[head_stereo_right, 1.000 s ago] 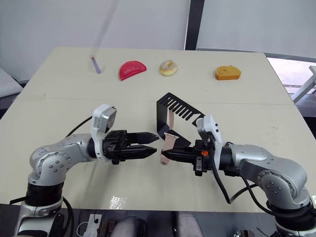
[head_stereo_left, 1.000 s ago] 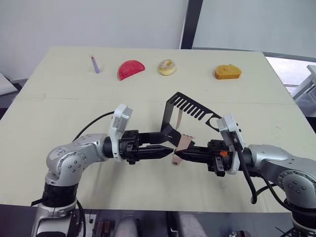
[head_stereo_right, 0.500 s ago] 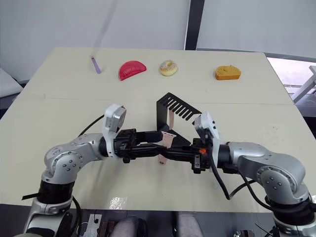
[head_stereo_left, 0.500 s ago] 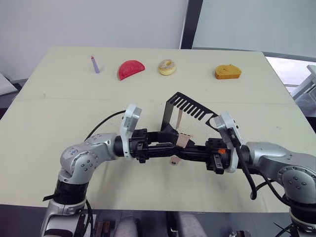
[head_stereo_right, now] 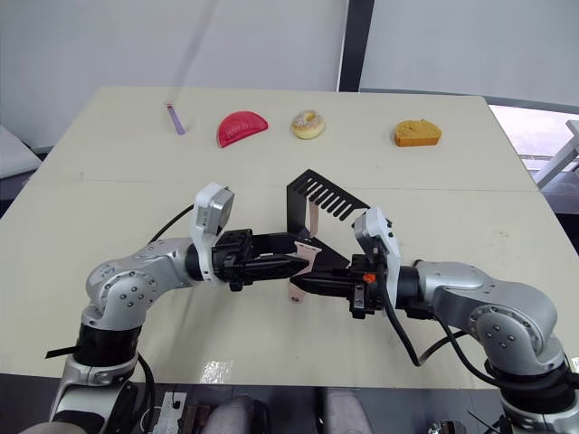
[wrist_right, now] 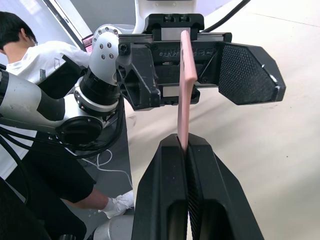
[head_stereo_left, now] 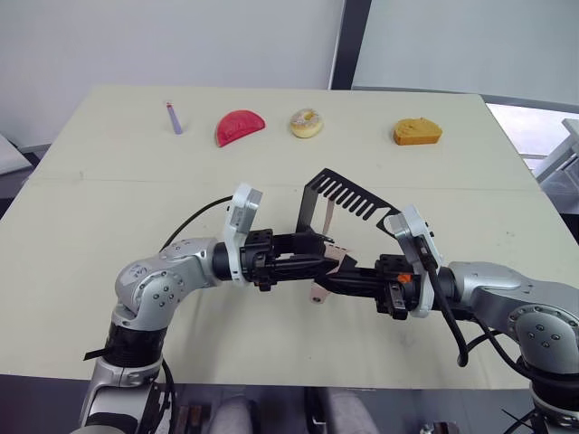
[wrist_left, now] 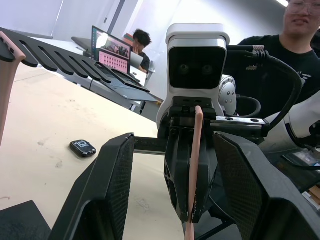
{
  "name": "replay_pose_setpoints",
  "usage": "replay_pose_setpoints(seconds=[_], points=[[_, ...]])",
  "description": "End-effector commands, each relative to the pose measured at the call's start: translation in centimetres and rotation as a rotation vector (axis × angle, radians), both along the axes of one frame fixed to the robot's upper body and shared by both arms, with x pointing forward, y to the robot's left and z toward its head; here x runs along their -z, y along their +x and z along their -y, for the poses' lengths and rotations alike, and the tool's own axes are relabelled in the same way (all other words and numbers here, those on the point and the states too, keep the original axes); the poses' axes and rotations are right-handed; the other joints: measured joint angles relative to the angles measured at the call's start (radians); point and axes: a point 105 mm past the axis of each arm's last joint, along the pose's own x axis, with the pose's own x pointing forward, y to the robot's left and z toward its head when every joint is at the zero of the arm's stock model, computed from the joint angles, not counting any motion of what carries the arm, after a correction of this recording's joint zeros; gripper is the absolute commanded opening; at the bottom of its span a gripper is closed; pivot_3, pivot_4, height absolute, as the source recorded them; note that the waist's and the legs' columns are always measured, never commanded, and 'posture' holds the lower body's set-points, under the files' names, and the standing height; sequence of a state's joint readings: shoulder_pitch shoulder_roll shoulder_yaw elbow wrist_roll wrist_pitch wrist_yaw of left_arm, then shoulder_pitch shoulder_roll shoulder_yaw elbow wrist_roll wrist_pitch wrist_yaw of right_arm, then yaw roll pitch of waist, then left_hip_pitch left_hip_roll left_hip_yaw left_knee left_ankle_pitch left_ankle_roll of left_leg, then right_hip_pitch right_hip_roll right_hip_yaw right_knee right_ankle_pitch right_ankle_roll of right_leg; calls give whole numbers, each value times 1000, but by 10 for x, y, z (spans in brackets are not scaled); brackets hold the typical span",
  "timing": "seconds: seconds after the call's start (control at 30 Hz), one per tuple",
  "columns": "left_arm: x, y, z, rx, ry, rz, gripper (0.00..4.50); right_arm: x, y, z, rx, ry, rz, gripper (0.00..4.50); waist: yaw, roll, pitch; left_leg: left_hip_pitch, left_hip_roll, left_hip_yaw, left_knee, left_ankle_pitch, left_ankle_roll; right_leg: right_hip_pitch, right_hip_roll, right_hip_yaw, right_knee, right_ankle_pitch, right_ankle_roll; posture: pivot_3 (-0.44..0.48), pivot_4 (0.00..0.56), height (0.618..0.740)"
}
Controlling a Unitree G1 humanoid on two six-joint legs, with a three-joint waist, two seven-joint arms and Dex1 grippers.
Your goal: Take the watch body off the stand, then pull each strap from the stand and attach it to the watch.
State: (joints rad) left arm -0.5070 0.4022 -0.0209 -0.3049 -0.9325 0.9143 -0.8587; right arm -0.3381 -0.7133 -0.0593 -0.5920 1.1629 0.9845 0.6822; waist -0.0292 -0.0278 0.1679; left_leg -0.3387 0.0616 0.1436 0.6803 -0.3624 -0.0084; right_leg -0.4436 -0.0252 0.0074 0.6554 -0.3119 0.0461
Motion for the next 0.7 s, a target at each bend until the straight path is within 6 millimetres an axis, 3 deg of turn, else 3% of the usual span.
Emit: replay_pose_setpoints(seconds=[0.03, 0.7], points=[[-9, -6, 4, 43, -16, 35, 2191, -7, -3, 0, -6, 9, 28, 0, 0, 0, 0, 0, 0, 0, 0, 0, 0, 0, 0, 0, 0, 0, 0, 0, 150, 737], [-8, -10, 5, 17, -59, -46, 2191, -9, -2, 2, 11, 23, 23, 0, 0, 0, 0, 0, 0, 0, 0, 0, 0, 0, 0, 0, 0, 0, 0, 0, 150, 737]])
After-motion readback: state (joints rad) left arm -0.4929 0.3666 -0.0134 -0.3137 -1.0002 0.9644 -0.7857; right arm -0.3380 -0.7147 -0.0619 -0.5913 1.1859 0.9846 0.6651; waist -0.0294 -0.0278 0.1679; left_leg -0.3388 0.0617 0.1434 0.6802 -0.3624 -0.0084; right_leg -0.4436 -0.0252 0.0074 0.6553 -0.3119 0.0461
